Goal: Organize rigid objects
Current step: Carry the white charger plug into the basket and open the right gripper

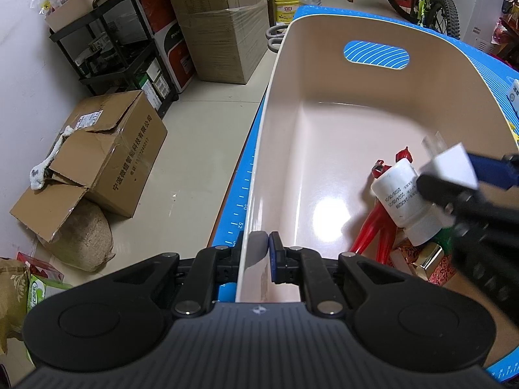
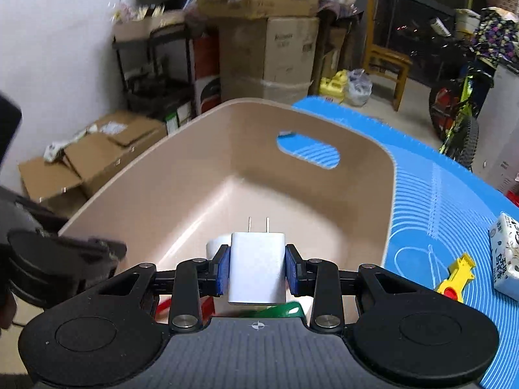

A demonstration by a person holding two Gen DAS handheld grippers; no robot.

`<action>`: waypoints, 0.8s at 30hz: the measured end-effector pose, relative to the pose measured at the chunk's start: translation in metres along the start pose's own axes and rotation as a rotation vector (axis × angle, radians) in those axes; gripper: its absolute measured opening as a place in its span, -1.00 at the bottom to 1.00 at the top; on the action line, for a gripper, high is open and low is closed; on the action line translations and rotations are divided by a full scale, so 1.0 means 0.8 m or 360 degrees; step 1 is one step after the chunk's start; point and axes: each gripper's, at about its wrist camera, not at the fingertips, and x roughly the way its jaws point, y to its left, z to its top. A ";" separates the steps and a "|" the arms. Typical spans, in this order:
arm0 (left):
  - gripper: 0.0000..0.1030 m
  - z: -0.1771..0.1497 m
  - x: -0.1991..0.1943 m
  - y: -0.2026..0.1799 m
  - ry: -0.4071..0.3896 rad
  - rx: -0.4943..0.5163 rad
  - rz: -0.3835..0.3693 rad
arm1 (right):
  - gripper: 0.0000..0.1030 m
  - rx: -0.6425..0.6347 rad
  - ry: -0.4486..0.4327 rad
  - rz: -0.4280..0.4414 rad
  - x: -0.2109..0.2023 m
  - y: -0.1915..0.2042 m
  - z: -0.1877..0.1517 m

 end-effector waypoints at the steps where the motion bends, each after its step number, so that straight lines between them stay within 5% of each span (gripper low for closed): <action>1: -0.71 0.000 0.000 0.000 0.0001 0.0000 0.0000 | -0.18 -0.0008 0.0019 0.0000 0.004 0.002 0.000; 9: -0.71 0.000 0.002 -0.005 -0.0001 0.0000 -0.0003 | -0.10 -0.0034 0.0085 -0.0019 0.010 0.009 -0.006; 15: -0.71 0.000 0.001 -0.004 -0.0001 0.0000 -0.0004 | 0.24 -0.0009 -0.0010 0.0007 -0.011 -0.002 0.002; 24: -0.71 0.000 0.001 -0.003 -0.0001 0.0000 -0.0004 | 0.47 0.0114 -0.0170 -0.0046 -0.050 -0.049 0.021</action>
